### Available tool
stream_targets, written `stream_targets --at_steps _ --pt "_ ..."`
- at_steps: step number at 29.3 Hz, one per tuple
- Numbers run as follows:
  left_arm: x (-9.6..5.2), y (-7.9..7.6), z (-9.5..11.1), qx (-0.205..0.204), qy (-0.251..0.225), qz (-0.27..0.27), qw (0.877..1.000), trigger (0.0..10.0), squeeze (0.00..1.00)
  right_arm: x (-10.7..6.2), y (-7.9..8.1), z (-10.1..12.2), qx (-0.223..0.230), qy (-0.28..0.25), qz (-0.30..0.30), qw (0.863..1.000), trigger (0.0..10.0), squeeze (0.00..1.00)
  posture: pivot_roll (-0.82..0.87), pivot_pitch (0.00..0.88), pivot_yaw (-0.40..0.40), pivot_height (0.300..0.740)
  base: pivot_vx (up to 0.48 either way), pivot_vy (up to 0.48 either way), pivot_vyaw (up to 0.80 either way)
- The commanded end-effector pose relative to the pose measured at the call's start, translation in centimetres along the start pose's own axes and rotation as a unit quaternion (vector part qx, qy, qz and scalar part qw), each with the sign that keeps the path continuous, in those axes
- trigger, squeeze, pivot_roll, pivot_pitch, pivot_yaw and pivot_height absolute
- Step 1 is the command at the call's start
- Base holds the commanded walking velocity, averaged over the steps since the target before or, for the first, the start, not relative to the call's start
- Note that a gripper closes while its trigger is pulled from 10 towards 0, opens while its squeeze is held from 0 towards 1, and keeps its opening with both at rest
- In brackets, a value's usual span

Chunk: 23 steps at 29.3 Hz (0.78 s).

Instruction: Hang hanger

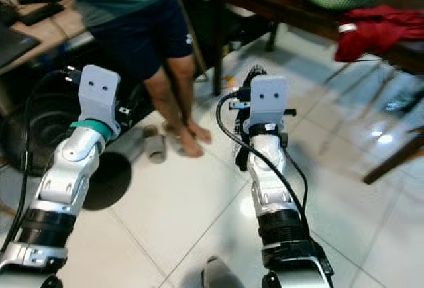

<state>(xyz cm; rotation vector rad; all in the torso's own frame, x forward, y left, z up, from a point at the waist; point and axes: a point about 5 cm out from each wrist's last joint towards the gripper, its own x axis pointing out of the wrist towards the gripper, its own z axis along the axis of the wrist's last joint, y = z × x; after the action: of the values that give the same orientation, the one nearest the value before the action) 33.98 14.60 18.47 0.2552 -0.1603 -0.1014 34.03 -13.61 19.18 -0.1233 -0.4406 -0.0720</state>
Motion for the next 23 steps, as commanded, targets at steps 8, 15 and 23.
stream_targets --at_steps 8,15,23 --pt "-0.9 1.6 1.2 0.029 -0.035 0.027 0.999 10.0 0.0 0.3 1.7 0.6 0.026 -0.015 0.034 0.999 10.0 0.0 -0.04 0.018 0.075 0.74 0.0 0.0 -0.8" --pt "-2.0 2.0 0.2 -0.004 -0.022 0.09 0.996 10.0 0.0 1.0 2.9 0.9 0.021 -0.01 0.111 0.994 10.0 0.0 -0.03 0.059 -0.068 0.74 0.0 0.0 -0.8" --pt "-2.5 2.1 -0.2 -0.011 -0.011 0.095 0.995 10.0 0.0 1.2 3.0 1.2 0.024 -0.013 0.113 0.993 10.0 0.0 -0.03 0.059 -0.043 0.74 0.0 0.0 -0.8"
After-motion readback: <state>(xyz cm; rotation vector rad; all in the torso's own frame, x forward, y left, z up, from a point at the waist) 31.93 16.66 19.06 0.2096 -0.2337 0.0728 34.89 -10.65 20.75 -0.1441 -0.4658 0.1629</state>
